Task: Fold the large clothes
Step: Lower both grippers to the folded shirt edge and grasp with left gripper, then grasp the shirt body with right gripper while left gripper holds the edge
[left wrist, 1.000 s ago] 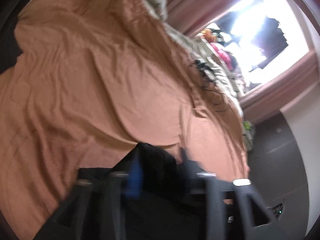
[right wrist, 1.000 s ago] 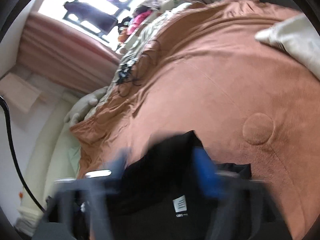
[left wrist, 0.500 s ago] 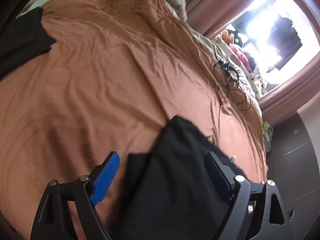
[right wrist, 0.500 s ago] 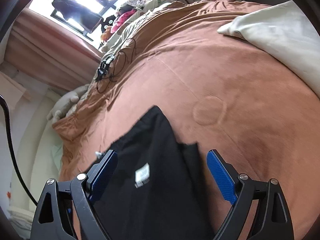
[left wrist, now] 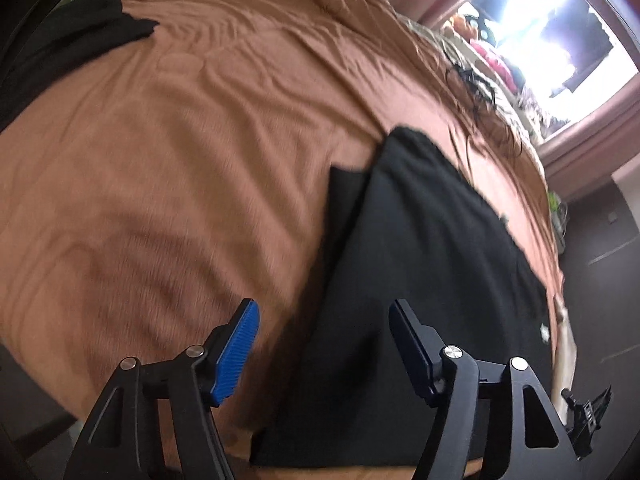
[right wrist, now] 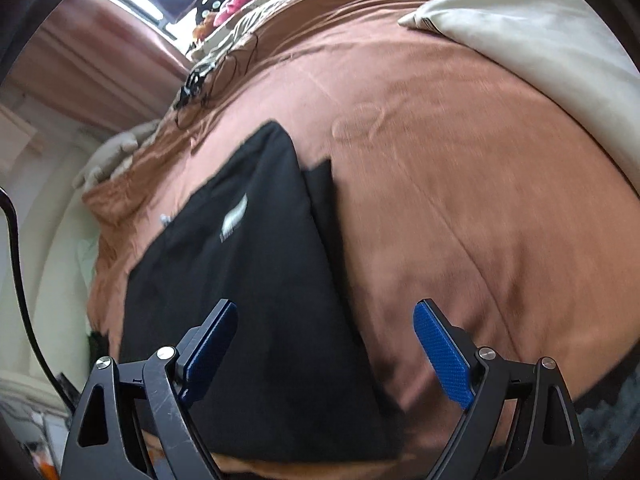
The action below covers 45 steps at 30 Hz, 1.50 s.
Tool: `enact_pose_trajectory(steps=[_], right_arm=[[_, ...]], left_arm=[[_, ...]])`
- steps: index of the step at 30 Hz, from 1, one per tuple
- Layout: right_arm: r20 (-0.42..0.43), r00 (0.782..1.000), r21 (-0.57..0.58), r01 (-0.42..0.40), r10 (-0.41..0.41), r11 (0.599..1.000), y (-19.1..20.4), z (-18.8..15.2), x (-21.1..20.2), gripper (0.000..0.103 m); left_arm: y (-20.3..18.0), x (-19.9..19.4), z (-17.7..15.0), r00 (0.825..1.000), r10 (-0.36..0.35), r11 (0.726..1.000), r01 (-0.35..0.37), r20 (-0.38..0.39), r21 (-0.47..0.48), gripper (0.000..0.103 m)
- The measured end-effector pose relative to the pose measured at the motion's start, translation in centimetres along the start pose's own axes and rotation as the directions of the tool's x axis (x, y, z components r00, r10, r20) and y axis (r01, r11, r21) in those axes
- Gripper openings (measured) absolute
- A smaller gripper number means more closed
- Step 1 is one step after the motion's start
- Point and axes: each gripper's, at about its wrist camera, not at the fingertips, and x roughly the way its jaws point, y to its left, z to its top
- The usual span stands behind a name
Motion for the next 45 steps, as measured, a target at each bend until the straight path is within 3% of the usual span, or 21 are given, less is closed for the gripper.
enact_pose_trajectory(steps=[8, 12, 17, 22, 28, 37, 43, 45], right_arm=[[-0.033, 0.995, -0.049, 0.094, -0.095, 0.994, -1.5, -4.1, -0.5, 0.088], [-0.02, 0.986, -0.052, 0.163, -0.165, 0.985, -3.0, -5.5, -0.7, 0.077], [-0.002, 0.979, -0.033, 0.204, -0.204, 0.978, -2.8, -5.7, -3.1, 0.075], [0.051, 0.989, -0.079, 0.14, -0.136, 0.987, -0.1, -5.9, -5.7, 0.075], [0.046, 0.998, -0.183, 0.055, -0.047, 0.982, 5.8, -6.7, -5.7, 0.07], [-0.073, 0.997, -0.306, -0.058, 0.038, 0.95, 13.7, -9.2, -1.7, 0.056], [-0.152, 0.988, -0.365, -0.091, 0.038, 0.927, 17.7, -11.4, 1.2, 0.05], [-0.179, 0.984, -0.384, -0.096, 0.028, 0.918, 18.8, -12.0, 2.4, 0.043]], left_arm=[[1.6, -0.9, -3.3, 0.997, 0.072, 0.997, -0.071, -0.031, 0.027, 0.062], [2.2, -1.2, -4.2, 0.991, 0.13, 0.991, -0.129, -0.027, 0.042, 0.06], [2.8, -2.6, -4.8, 0.987, 0.161, 0.987, -0.16, -0.021, 0.031, 0.059], [4.0, -4.4, -5.3, 1.0, 0.03, 0.998, -0.03, 0.0, -0.057, 0.059], [4.2, -4.1, -5.6, 0.995, -0.099, 0.988, 0.097, -0.009, -0.116, 0.059], [4.1, -1.8, -5.6, 0.981, -0.182, 0.972, 0.169, -0.064, -0.164, 0.059], [4.1, -0.3, -5.3, 0.967, -0.247, 0.954, 0.231, -0.068, -0.189, 0.057], [4.4, -0.1, -5.2, 0.965, -0.252, 0.95, 0.235, -0.065, -0.204, 0.048]])
